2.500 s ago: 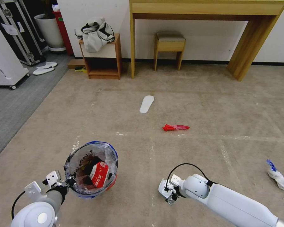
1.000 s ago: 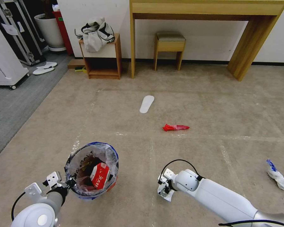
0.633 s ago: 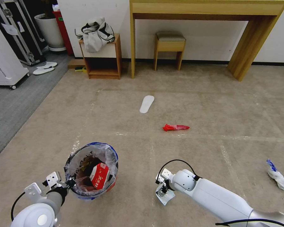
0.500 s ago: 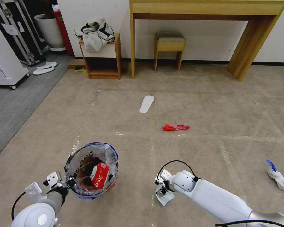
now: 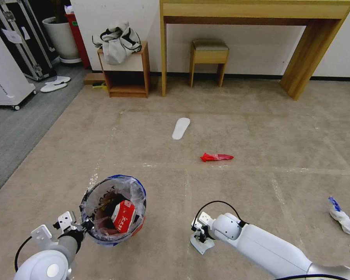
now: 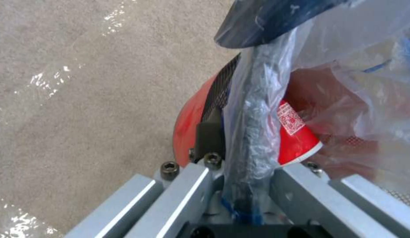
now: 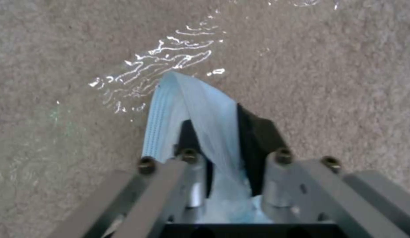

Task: Pick up the trash bin and place the garbage on the floor into it.

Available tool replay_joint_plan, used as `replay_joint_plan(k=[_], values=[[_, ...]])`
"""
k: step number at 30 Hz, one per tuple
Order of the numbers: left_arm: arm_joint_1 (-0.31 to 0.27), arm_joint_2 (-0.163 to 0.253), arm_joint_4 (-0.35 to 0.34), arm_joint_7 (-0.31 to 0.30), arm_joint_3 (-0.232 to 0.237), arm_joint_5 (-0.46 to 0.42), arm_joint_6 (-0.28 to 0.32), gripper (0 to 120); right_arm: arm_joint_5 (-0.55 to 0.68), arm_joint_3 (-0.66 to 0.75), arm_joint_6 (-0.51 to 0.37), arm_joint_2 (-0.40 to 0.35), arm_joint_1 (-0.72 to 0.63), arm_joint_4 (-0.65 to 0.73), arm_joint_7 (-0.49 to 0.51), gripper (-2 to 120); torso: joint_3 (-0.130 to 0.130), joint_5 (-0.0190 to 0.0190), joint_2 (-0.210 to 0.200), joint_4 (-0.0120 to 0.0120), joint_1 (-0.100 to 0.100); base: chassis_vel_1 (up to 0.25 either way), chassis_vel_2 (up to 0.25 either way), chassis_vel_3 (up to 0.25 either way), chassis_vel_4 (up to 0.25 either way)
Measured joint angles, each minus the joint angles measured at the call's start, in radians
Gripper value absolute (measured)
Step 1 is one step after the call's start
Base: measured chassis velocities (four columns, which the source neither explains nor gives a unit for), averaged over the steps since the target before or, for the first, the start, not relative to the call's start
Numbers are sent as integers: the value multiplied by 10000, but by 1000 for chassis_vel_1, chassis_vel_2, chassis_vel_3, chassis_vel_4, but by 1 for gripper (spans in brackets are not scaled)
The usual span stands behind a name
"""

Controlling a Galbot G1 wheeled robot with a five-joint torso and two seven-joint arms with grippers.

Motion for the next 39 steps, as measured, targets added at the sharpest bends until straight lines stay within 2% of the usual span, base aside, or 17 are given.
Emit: replay_joint_plan(k=[4, 16, 30, 37, 39], values=[[-29, -34, 27, 0, 53, 28, 0, 0, 27, 74, 0, -150, -14, 144, 1, 0, 0, 0, 0, -1, 0, 0, 0, 0, 0], [-91, -71, 64, -14, 129, 87, 3, 0, 497, 230, -62, -657, -96, 801, 156, 0, 0, 1, 0, -1, 0, 0, 0, 0, 0], [-45, 85, -28, -39, 101, 5, 36, 0, 2074, 1639, 12, -1842, -100, 3280, 734, 0, 0, -1, 1, 0, 0, 0, 0, 0, 0], [-52, 217, -89, -105, 80, -168, 66, 0, 2757, 2698, 531, -2209, 116, 4298, 1006, 0, 0, -1, 0, -1, 0, 0, 0, 0, 0], [-71, 242, -91, -116, 81, -204, 73, 0, 3119, 3193, 1069, -2181, 176, 4543, 1214, 0, 0, -1, 0, 0, 0, 0, 0, 0, 0]])
